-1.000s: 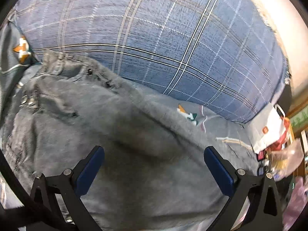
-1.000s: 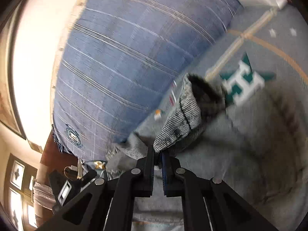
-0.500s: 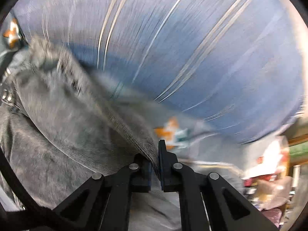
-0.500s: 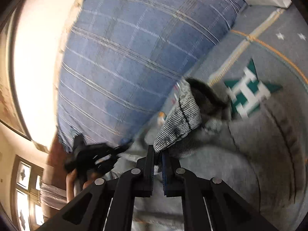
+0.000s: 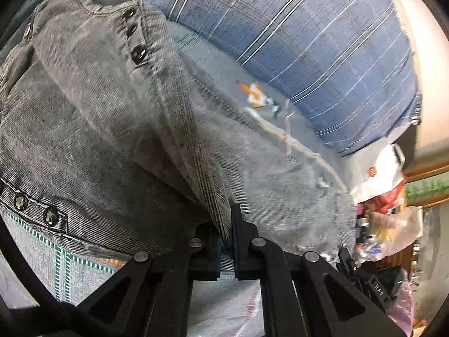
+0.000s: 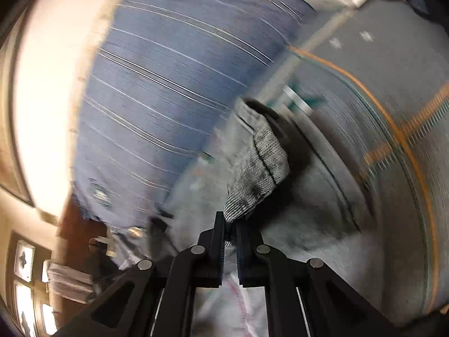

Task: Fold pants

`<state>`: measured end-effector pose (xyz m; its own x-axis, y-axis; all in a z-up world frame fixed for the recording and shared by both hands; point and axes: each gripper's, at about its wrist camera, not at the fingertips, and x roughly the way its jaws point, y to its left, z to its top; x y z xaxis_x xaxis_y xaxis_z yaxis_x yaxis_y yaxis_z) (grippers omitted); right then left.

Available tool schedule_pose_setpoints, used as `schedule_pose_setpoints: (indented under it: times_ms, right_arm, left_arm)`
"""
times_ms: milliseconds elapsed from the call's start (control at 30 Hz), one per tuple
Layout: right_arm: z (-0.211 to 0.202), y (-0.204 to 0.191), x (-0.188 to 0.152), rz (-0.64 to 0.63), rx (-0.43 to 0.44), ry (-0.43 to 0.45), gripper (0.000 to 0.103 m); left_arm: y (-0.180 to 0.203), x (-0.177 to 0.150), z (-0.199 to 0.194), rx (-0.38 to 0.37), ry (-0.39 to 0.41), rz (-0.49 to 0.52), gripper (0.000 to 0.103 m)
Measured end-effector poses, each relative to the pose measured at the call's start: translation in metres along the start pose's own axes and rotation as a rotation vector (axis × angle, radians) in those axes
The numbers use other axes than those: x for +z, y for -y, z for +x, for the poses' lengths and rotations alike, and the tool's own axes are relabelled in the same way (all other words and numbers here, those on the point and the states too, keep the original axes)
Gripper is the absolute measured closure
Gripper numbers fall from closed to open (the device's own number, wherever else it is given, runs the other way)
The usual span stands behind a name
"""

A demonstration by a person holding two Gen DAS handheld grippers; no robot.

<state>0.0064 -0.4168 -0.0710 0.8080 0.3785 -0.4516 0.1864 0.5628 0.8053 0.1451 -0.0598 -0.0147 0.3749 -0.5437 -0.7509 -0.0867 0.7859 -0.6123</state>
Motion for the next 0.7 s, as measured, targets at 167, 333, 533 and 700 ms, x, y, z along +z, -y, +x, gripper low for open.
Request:
schedule_pose_setpoints:
  times_ms: [167,333,533,700]
  right_arm:
    - [-0.033,-0.021,-0.007,-0.123,0.019,0.123,0.096]
    - [0.019,0.029,-0.017,0.075,-0.157,-0.111,0.092]
    - [-0.008,0.006,-0.011,-0.039,-0.191,0.037,0.069]
    - [-0.045,-0.006,-0.027,-0.091,-0.257,0.133,0.022]
  left_arm:
    - [0.018,-0.006,-0.010,0.014,0.039,0.111,0.097]
    - [-0.010,-0.025,0.025,0.113,-0.014,0.095,0.097]
    - [-0.009,-0.037,0.017,0.145,0.014,0.142,0.096]
    - [0.001,-0.036,0.029,0.174,0.022,0.183,0.096]
